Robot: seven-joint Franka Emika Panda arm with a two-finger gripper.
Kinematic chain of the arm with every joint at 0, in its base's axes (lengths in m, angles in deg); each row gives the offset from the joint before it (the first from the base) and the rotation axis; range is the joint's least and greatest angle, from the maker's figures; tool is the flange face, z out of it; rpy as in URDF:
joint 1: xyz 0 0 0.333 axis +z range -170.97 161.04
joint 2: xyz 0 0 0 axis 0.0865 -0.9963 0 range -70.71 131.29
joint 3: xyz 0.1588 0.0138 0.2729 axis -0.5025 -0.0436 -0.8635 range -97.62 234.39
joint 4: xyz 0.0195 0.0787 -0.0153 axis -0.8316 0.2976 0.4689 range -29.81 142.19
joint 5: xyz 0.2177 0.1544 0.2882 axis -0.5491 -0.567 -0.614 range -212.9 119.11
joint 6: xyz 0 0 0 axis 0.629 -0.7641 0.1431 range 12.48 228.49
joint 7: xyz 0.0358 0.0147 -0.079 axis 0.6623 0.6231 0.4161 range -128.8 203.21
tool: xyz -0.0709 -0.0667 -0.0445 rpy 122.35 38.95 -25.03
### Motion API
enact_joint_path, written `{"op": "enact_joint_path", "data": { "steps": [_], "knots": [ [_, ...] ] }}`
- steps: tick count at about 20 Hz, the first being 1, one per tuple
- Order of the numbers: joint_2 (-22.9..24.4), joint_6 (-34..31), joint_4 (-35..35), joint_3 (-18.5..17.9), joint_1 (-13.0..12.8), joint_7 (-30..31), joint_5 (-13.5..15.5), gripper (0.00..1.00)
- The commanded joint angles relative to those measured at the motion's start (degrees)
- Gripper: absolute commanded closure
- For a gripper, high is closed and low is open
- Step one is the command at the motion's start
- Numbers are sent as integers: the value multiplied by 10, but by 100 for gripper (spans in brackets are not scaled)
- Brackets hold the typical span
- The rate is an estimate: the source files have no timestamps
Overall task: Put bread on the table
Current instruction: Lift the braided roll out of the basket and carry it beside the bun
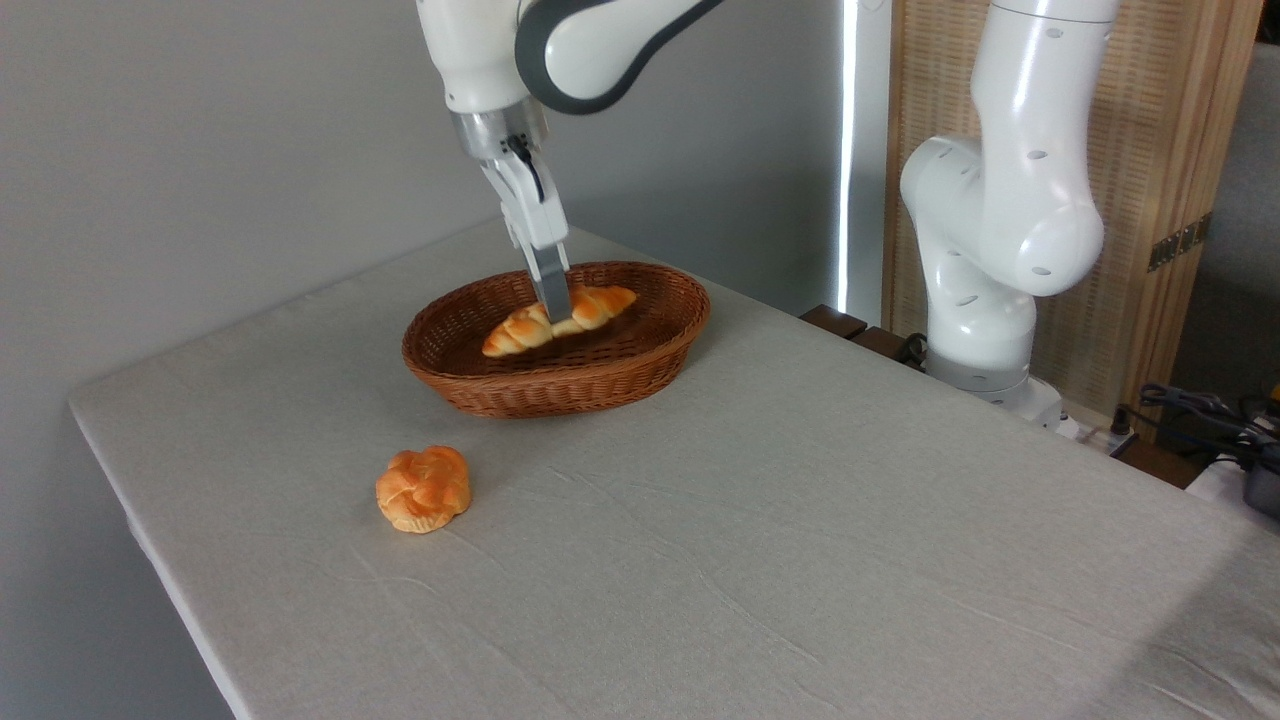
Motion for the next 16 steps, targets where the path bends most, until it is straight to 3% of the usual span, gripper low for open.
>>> {"op": "enact_joint_path", "data": {
  "steps": [1, 5, 7, 10, 12, 14, 16],
  "knots": [
    [-5, -66, -54, -15, -7, -2, 15, 89],
    [-5, -136, -95, -49, -7, -47, 13, 89],
    [-5, -141, -99, -72, -6, -57, 3, 89],
    [-5, -141, -97, -119, 0, -78, -70, 89],
    [-20, -127, -95, -171, 10, -105, -95, 87],
    [-33, -77, -95, -227, 11, -144, -99, 85],
    [-49, -38, -95, -255, 11, -154, -99, 82]
  ]
}}
